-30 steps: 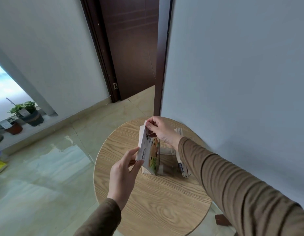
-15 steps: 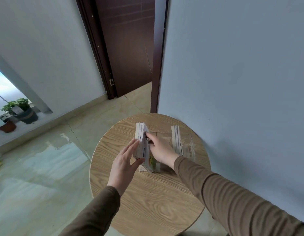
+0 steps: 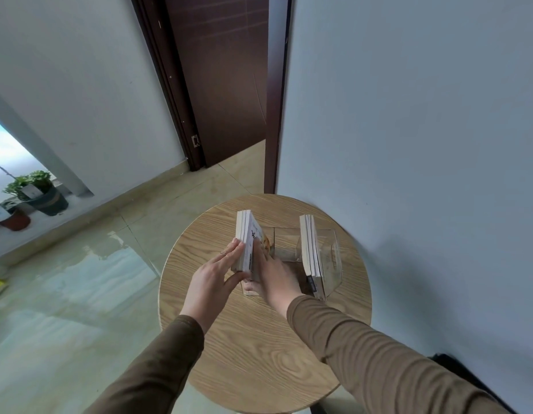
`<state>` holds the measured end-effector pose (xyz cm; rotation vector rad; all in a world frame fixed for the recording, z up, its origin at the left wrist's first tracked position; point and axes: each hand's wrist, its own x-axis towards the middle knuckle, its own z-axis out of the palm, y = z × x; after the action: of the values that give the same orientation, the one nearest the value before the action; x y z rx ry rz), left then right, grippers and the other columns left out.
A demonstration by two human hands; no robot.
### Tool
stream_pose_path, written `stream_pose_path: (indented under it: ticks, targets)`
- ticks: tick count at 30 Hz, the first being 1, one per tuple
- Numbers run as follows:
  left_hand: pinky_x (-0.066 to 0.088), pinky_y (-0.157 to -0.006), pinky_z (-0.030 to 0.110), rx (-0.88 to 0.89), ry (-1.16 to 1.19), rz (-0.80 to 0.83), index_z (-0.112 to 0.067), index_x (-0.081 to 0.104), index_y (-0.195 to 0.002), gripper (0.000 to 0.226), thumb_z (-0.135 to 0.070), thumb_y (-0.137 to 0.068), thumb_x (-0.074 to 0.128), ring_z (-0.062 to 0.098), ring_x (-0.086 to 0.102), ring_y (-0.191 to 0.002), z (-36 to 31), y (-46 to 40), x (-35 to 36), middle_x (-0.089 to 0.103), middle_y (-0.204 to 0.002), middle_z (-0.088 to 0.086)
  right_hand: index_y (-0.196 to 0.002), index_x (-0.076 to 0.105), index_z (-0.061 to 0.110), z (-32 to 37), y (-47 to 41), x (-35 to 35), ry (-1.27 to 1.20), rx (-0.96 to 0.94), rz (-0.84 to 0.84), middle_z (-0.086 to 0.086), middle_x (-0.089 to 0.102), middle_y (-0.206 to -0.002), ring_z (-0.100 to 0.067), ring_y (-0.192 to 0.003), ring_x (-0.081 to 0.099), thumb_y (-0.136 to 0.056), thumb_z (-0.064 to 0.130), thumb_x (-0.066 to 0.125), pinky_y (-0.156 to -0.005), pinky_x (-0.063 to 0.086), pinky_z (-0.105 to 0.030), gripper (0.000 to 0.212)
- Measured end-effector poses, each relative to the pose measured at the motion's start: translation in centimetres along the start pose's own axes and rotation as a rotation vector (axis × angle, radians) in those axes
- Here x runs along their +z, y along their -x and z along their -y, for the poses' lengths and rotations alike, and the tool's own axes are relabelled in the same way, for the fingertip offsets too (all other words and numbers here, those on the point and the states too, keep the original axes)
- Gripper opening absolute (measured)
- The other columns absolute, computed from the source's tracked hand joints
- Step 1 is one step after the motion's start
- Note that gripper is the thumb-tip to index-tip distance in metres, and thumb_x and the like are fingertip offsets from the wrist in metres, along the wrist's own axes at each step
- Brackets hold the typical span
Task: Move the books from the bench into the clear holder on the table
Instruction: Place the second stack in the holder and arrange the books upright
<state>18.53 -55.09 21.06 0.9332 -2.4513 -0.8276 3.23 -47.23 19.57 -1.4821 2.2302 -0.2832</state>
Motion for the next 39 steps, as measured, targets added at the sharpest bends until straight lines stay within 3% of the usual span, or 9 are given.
stream_pose_path:
  ticks: [7, 14, 18, 21, 25, 28, 32, 37, 39]
  targets:
    - [0.041, -0.115, 0.028, 0.002, -0.019, -0.001, -0.025, 0.051, -0.152, 0.069, -0.036, -0.088, 0.076, 0.006, 0.042, -0.145, -0.3, -0.1, -0.1, 0.043, -0.158, -0.011, -0.161, -0.001, 0.020, 0.3, 0.4, -0.1, -0.030, 0.023, -0.024, -0.001, 0.029, -0.165, -0.038, -0.144, 0.037, -0.085, 0.042, 0.074, -0.101, 0.048, -0.048, 0.109]
    - [0.031, -0.120, 0.027, -0.011, 0.065, -0.078, -0.024, 0.047, -0.154, 0.067, -0.034, -0.093, 0.071, 0.004, 0.031, -0.151, -2.9, 1.1, 0.7, 0.035, -0.160, -0.012, -0.161, 0.002, 0.020, 0.0, 4.7, -2.6, -0.108, -0.108, -0.210, 0.001, 0.031, -0.163, -0.021, -0.148, 0.028, -0.095, 0.015, 0.063, -0.114, 0.041, -0.037, 0.090]
    - [0.029, -0.121, 0.019, 0.067, 0.143, -0.136, -0.021, 0.049, -0.152, 0.055, -0.023, -0.099, 0.065, -0.006, 0.030, -0.149, -5.9, 1.0, 1.8, 0.041, -0.159, -0.010, -0.156, 0.033, 0.015, -1.4, 8.4, -5.0, -0.203, -0.145, -0.458, 0.002, 0.052, -0.147, -0.012, -0.139, 0.040, -0.099, 0.010, 0.055, -0.114, 0.029, -0.018, 0.061]
    - [0.035, -0.121, 0.027, 0.088, 0.225, -0.105, -0.018, 0.050, -0.152, 0.053, -0.013, -0.100, 0.063, -0.004, 0.037, -0.147, -8.2, 0.2, 3.3, 0.048, -0.157, -0.006, -0.148, 0.048, 0.015, -4.1, 9.4, -6.3, -0.312, -0.063, -0.596, 0.003, 0.060, -0.138, -0.011, -0.131, 0.047, -0.099, 0.014, 0.057, -0.112, 0.035, -0.019, 0.050]
    - [0.047, -0.110, 0.033, -0.121, 0.339, 0.044, -0.027, 0.040, -0.158, 0.062, -0.034, -0.100, 0.062, 0.010, 0.057, -0.128, -10.3, -1.0, 5.2, 0.062, -0.144, 0.006, -0.146, 0.051, 0.022, -7.4, 8.9, -7.7, -0.536, 0.173, -0.465, 0.006, 0.055, -0.147, -0.011, -0.136, 0.047, -0.101, 0.034, 0.056, -0.114, 0.038, -0.030, 0.047]
    - [0.043, -0.116, 0.038, -0.221, 0.408, 0.138, -0.029, 0.033, -0.160, 0.067, -0.041, -0.100, 0.061, 0.014, 0.051, -0.140, -10.6, -1.9, 6.5, 0.051, -0.157, -0.003, -0.147, 0.050, 0.022, -8.4, 7.9, -8.2, -0.596, 0.254, -0.323, 0.005, 0.051, -0.151, -0.015, -0.139, 0.048, -0.099, 0.044, 0.056, -0.114, 0.038, -0.031, 0.053]
    - [0.040, -0.118, 0.035, -0.296, 0.475, 0.206, -0.025, 0.031, -0.161, 0.071, -0.040, -0.099, 0.063, 0.012, 0.045, -0.145, -11.0, -3.2, 7.5, 0.046, -0.160, -0.001, -0.146, 0.052, 0.016, -7.9, 6.6, -8.8, -0.599, 0.296, -0.252, 0.000, 0.053, -0.150, -0.018, -0.138, 0.049, -0.098, 0.045, 0.057, -0.113, 0.039, -0.034, 0.057]
    - [0.048, -0.102, 0.019, -0.323, 0.504, 0.223, -0.023, 0.032, -0.161, 0.075, -0.023, -0.096, 0.070, 0.008, 0.058, -0.131, -11.3, -3.8, 8.0, 0.054, -0.154, -0.001, -0.132, 0.064, 0.014, -7.3, 5.7, -9.5, -0.594, 0.302, -0.232, -0.006, 0.069, -0.129, -0.024, -0.118, 0.064, -0.096, 0.039, 0.062, -0.090, 0.049, -0.034, 0.044]
    - [0.048, -0.106, 0.022, -0.333, 0.523, 0.217, -0.023, 0.033, -0.161, 0.076, -0.019, -0.095, 0.071, 0.009, 0.056, -0.134, -11.2, -3.8, 8.0, 0.054, -0.154, -0.002, -0.134, 0.063, 0.015, -7.4, 5.5, -9.6, -0.622, 0.308, -0.220, -0.004, 0.068, -0.131, -0.023, -0.120, 0.063, -0.095, 0.039, 0.064, -0.089, 0.047, -0.030, 0.046]
